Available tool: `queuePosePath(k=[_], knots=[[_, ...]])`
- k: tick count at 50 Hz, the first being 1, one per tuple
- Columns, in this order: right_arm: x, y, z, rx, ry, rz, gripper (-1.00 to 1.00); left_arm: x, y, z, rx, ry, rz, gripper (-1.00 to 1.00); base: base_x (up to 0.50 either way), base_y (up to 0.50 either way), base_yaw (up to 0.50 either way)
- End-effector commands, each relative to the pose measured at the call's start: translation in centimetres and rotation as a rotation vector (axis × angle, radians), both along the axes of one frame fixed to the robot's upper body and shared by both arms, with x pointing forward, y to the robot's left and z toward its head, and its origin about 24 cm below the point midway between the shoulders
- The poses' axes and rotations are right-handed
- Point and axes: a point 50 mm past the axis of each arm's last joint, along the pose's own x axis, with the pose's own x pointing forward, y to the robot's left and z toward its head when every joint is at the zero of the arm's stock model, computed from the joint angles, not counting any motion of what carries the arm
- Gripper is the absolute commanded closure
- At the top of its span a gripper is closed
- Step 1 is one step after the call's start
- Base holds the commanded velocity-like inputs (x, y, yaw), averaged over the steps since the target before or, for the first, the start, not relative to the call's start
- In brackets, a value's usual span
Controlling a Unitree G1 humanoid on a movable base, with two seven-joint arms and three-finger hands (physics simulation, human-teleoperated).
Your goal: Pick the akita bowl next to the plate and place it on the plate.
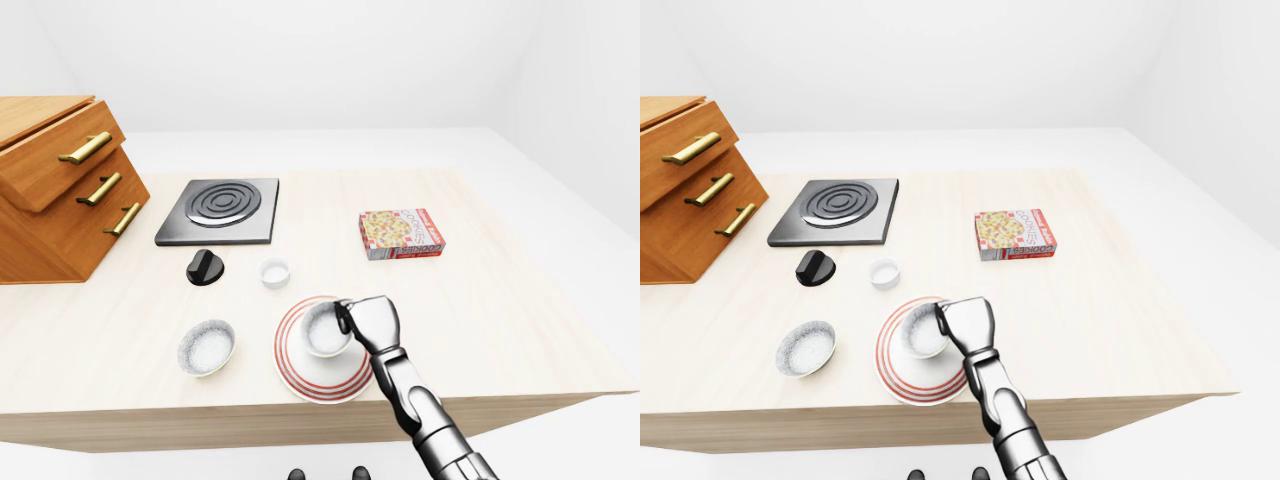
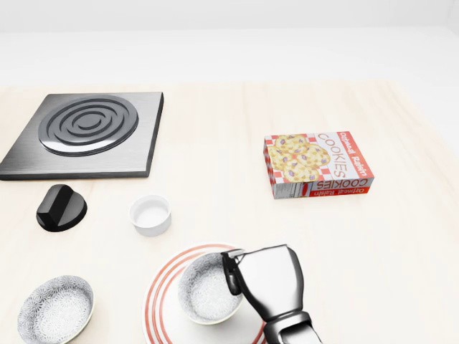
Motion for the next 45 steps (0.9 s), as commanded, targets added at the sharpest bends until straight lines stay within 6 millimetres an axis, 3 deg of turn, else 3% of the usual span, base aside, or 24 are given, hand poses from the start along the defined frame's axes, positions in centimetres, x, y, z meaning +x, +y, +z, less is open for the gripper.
queuePosePath(k=[1,21,23,35,45], knots=[[0.3,-1.0,-0.9,0.219,0.107,-0.102,1.00,-0.1,0.0,0.0,0.000,-0.005,0.001,-1.00,0.00,0.00,0.00],[0.4,-1.4,-0.8,0.275,0.136,-0.124,1.00,-0.1,0.0,0.0,0.000,-0.010,-0.004,-1.00,0.00,0.00,0.00],[0.5,-1.6,-0.2,0.296,0.111,-0.130,-1.00,0.0,0.0,0.0,0.001,-0.006,-0.005,-1.00,0.00,0.00,0.00],[0.4,-2.6,-0.1,0.281,0.141,-0.136,-1.00,0.0,0.0,0.3,0.009,-0.007,-0.001,-1.00,0.00,0.00,0.00],[0.5,-5.7,4.1,0.195,0.033,-0.140,-1.00,0.4,-0.2,0.5,0.021,0.009,-0.001,-1.00,0.00,0.00,0.00]])
